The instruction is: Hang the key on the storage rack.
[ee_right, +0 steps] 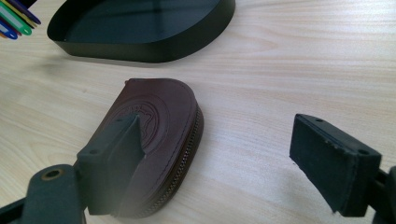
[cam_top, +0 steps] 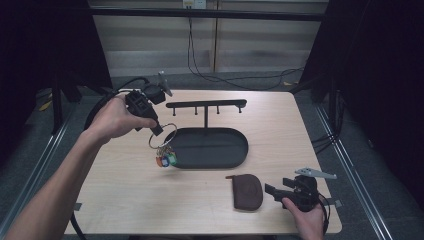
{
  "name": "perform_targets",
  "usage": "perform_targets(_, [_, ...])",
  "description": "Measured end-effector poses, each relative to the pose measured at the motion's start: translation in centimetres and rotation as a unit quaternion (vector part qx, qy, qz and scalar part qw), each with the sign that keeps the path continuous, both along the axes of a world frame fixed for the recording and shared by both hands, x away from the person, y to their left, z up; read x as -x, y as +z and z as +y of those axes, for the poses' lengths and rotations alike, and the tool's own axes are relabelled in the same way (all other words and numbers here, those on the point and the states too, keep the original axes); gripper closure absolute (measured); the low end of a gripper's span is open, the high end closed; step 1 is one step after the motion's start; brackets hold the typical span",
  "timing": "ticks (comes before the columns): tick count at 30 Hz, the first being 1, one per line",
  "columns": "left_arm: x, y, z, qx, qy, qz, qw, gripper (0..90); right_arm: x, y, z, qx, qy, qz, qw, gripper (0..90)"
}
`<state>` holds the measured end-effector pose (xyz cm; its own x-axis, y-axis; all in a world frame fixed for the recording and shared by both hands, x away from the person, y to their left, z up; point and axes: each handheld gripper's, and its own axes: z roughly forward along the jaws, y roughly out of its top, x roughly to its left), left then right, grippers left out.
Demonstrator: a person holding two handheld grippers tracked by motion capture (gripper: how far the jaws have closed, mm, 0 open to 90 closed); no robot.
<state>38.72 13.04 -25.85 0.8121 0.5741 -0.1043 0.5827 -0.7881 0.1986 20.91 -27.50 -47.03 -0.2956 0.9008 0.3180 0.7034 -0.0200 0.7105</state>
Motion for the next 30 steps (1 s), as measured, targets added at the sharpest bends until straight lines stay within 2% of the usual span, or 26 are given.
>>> perform_targets(7, [-1.2, 0.1, -0.3, -0.002, 0.008, 0.004, 1.0, 87.4, 0.1, 0.0, 0.1, 0.0, 0.002, 0.0, 1.0, 16.8])
perform_targets(13, [-3.1, 0.1, -0.5, -0.003, 0.017, 0.01, 0.9998, 87.4, 0.1, 0.0, 0.0, -0.004, 0.002, 0.0, 1.0, 16.8])
perform_targets(16, [-4.1, -0.3, -0.9, -0.006, 0.025, 0.013, 0.9996, 87.4, 0.1, 0.0, 0.0, -0.002, 0.004, 0.0, 1.0, 16.8])
perform_targets(18, [-4.4, -0.5, -1.1, -0.007, 0.022, 0.014, 0.9996, 87.4, 0.1, 0.0, 0.0, -0.002, 0.005, 0.0, 1.0, 16.8])
perform_targets(22, [-5.7, -1.7, -1.5, -0.015, 0.031, 0.02, 0.9992, 87.4, 0.1, 0.0, 0.0, -0.002, 0.006, 0.0, 1.0, 16.8])
perform_targets(27, [-6.8, -2.3, -1.7, -0.015, 0.041, 0.02, 0.9988, 87.4, 0.0, -0.1, 0.1, -0.002, 0.009, 0.003, 1.0, 16.8])
perform_targets(30, [-7.2, -2.8, -1.7, -0.022, 0.045, 0.022, 0.9985, 87.4, 0.0, -0.1, 0.1, -0.002, 0.009, 0.003, 0.9999, 16.8])
